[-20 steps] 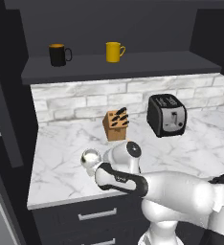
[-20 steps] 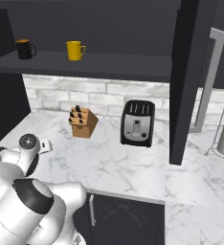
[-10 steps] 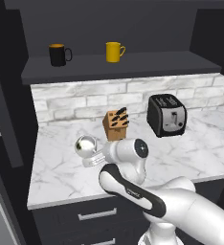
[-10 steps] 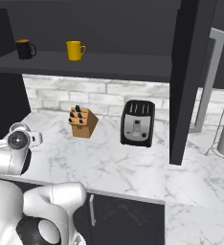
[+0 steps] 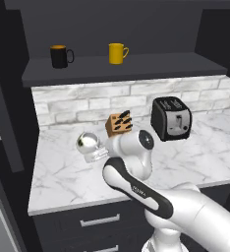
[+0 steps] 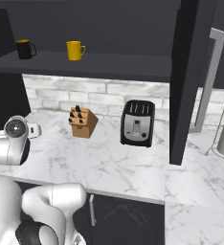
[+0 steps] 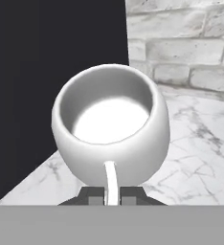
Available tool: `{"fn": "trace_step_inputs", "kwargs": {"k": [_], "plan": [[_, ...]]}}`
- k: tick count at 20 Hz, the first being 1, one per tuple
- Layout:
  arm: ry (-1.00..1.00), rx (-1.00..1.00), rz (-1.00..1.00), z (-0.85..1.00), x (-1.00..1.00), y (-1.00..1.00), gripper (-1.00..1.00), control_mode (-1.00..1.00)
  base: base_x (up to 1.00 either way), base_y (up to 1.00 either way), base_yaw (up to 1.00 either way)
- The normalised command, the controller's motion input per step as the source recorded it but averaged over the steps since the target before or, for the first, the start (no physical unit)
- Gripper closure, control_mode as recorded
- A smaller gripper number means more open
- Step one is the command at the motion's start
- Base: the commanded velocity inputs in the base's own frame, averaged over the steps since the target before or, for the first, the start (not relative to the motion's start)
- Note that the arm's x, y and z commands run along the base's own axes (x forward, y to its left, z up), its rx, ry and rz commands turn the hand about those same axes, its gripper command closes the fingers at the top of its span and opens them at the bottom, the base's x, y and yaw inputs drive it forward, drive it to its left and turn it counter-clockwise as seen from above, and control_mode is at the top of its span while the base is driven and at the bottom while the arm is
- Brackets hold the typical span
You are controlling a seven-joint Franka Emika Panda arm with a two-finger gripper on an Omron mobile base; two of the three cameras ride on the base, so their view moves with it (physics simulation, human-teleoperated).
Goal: Pick the mug on the counter and place it in the cabinet with the handle facing the right, like the mugs already inside.
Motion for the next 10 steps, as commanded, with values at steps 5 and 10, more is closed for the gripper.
{"fn": "trace_step_inputs", "kwargs": {"k": [5, 10], "plan": [[0.07, 0.0, 0.0, 0.19, 0.0, 0.0, 1.0, -1.0, 0.0, 0.0, 0.0], [0.07, 0.0, 0.0, 0.17, -0.01, 0.0, 1.0, -1.0, 0.0, 0.0, 0.0]]}}
